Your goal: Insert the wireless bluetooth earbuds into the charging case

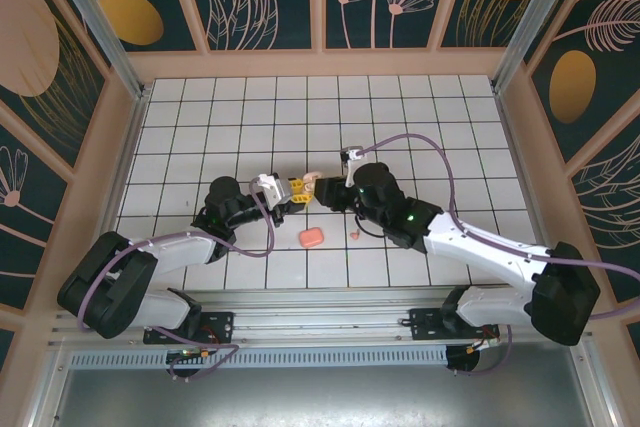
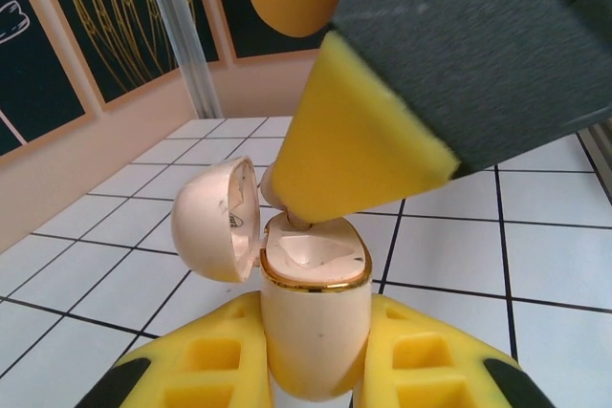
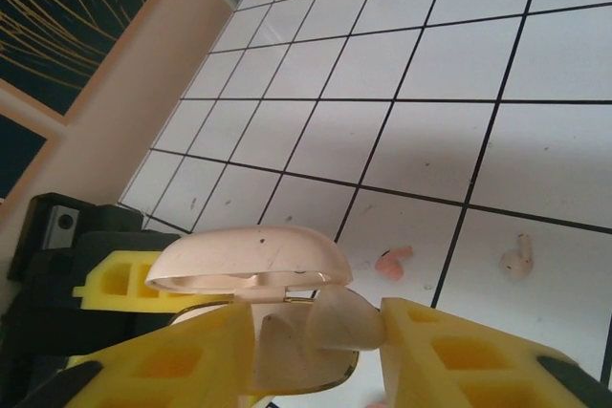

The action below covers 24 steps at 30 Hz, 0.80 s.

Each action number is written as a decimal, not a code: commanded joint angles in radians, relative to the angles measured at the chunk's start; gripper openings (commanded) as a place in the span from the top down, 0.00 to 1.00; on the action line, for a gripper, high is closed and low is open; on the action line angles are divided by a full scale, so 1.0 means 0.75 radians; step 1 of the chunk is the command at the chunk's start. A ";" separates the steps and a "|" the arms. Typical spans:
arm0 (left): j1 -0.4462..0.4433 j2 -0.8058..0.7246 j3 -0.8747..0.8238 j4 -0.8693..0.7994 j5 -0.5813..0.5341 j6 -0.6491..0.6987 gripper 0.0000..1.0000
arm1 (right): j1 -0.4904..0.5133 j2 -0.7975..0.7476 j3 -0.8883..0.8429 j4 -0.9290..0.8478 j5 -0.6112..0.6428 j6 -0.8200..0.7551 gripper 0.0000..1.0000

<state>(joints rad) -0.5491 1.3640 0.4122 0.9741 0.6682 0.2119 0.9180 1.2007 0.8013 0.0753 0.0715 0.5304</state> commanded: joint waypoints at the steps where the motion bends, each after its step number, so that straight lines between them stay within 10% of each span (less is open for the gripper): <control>1: -0.004 -0.015 0.039 0.071 -0.003 -0.032 0.88 | 0.000 -0.070 0.003 0.019 -0.069 -0.014 0.55; 10: -0.003 0.022 0.015 0.232 0.025 -0.164 0.88 | -0.094 -0.187 0.003 0.025 -0.258 -0.040 0.37; 24: -0.004 0.058 0.023 0.396 0.086 -0.295 0.87 | -0.382 -0.241 0.062 -0.042 -0.659 -0.043 0.42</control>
<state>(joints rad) -0.5491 1.3991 0.4137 1.1942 0.6998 0.0261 0.6739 1.0359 0.8112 0.0460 -0.3241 0.5037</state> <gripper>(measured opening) 0.178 0.587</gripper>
